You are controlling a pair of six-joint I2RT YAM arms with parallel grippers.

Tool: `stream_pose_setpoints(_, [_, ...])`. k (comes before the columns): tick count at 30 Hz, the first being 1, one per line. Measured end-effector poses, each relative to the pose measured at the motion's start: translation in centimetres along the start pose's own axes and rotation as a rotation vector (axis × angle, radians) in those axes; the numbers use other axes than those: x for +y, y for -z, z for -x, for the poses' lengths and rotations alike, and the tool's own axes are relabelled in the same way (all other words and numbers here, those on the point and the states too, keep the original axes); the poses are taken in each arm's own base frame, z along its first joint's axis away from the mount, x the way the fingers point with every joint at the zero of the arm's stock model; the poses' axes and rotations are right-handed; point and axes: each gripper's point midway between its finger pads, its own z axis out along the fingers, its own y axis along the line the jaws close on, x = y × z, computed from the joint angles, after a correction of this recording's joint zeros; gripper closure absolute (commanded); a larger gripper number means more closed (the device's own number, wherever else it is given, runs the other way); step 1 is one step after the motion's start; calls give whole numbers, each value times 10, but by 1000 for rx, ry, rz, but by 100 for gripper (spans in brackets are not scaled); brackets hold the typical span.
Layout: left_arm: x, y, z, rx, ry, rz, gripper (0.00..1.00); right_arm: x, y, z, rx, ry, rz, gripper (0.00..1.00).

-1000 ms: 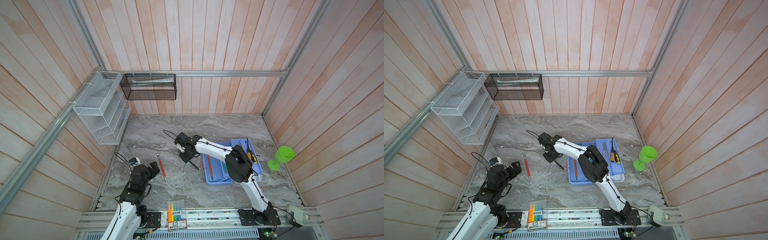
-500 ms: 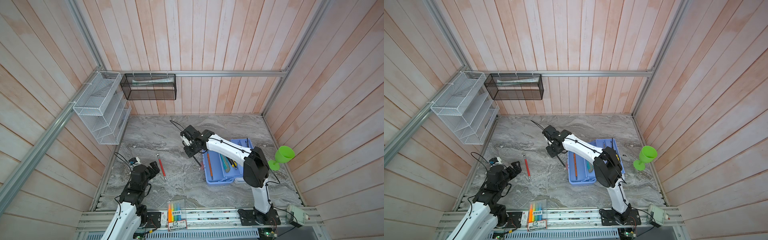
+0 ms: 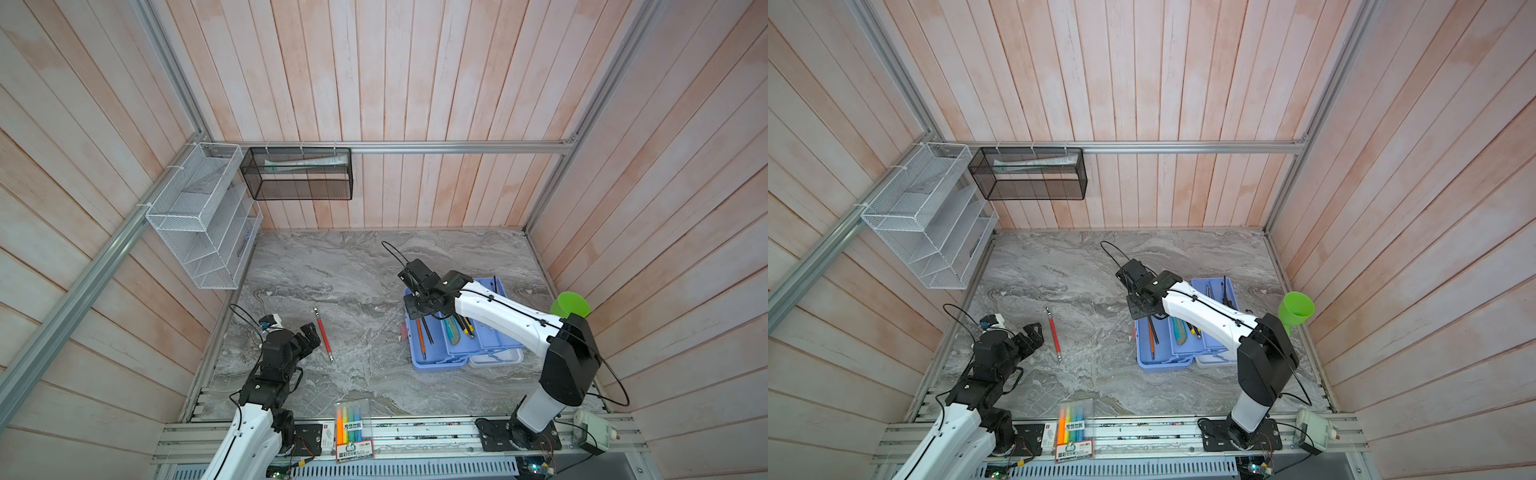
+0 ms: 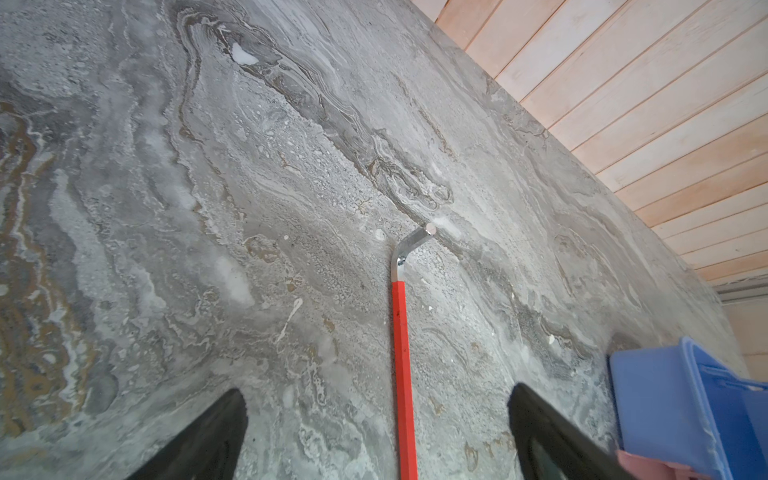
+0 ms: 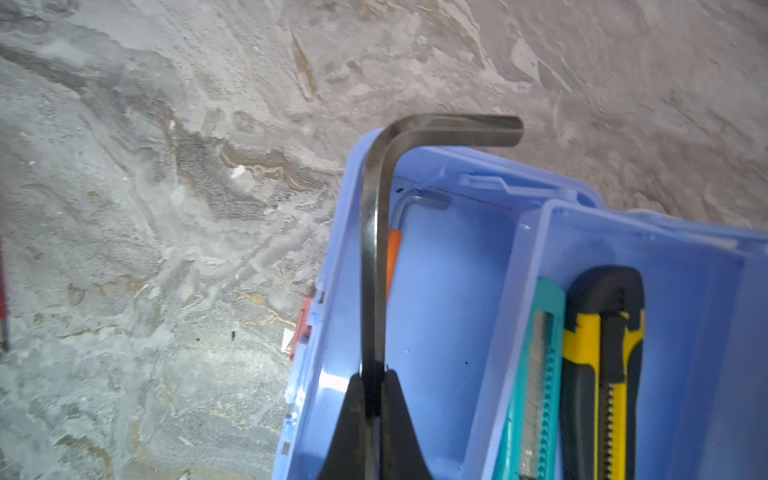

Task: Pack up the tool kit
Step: 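Carry the black hex key over the blue tray with the right gripper, then lower the black hex key into the tray while the left gripper nears the red key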

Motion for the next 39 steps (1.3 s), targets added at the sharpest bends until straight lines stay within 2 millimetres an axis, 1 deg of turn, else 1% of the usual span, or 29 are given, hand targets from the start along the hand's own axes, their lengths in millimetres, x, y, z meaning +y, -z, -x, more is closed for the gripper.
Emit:
stream_pose_setpoints(3, [0,-3,-3,14,-2,2,0,-11,-11,-12,19,-40,-51,100])
stream_pose_setpoints(6, [2,-10,-10,52,-7,17,0,-18,-22,-24,42,-68,-85,100])
stream_pose_setpoints(10, [-3,-21,-22,111,2,-1,0,-18,-35,-25,47,-96,-103,100])
stream_pose_setpoints(15, [-16,-31,-38,171,-9,-37,0,-20,-54,-29,63,-101,-149,100])
stream_pose_setpoints(21, [-33,-35,-50,194,-37,-84,0,-27,-73,-37,92,-109,-188,100])
stream_pose_setpoints(27, [-39,-36,-54,200,-41,-95,0,-35,-82,-40,94,-131,-191,100])
stream_pose_setpoints(31, [-44,-36,-59,206,-55,-105,0,-37,-86,-43,97,-138,-187,93])
stream_pose_setpoints(34, [-53,-35,-63,210,-58,-132,0,-34,-87,-42,91,-141,-176,86])
stream_pose_setpoints(36, [-58,-35,-66,214,-60,-145,0,-33,-87,-41,87,-142,-168,83])
stream_pose_setpoints(39, [-57,-36,-70,222,-59,-136,0,-32,-87,-41,90,-139,-162,78])
